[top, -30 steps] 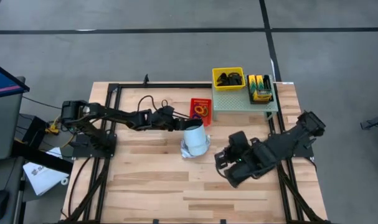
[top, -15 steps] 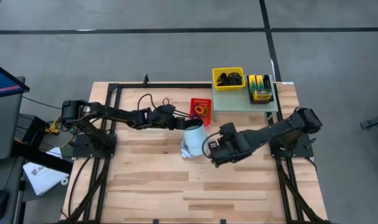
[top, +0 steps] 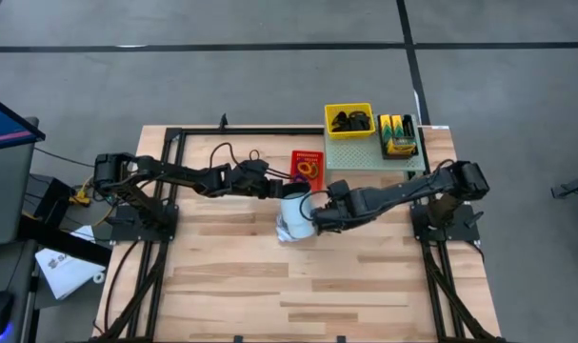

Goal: Pick & Place Office Desk Supplies
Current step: Adjust the white adjustable surface light

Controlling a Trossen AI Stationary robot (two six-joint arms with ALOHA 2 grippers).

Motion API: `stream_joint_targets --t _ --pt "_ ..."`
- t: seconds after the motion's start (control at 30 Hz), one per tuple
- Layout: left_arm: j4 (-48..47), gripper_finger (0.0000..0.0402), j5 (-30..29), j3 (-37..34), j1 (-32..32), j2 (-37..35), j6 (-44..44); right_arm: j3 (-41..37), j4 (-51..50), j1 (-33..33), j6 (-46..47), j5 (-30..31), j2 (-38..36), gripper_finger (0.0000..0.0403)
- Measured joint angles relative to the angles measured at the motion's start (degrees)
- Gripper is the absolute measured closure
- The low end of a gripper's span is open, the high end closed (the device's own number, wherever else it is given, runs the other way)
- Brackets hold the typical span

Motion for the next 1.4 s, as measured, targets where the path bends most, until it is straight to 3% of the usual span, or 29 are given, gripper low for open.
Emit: stream_joint_targets --t 0.53,0.83,1.0,1.4 --pt "0.11 0.0401 0.02 0.00 0.00 -0.01 -1.49 -4.53 10.97 -0.58 -1.83 2.29 -0.04 0.0326" --pt "0.23 0.0401 -0.03 0.00 -0.28 -0.09 -2.78 -4.46 19.89 -2.64 -7.67 1.09 -0.04 0.0326" --pt "0.41 0.0401 0.03 0.00 -0.37 -0.09 -3.19 -4.46 19.23 -0.91 -7.58 0.19 0.39 0.0326" --pt "1.41 0.0401 -1.88 0.00 -0.35 -0.09 -3.80 -4.49 16.88 7.68 2.54 -0.62 0.42 0.0326"
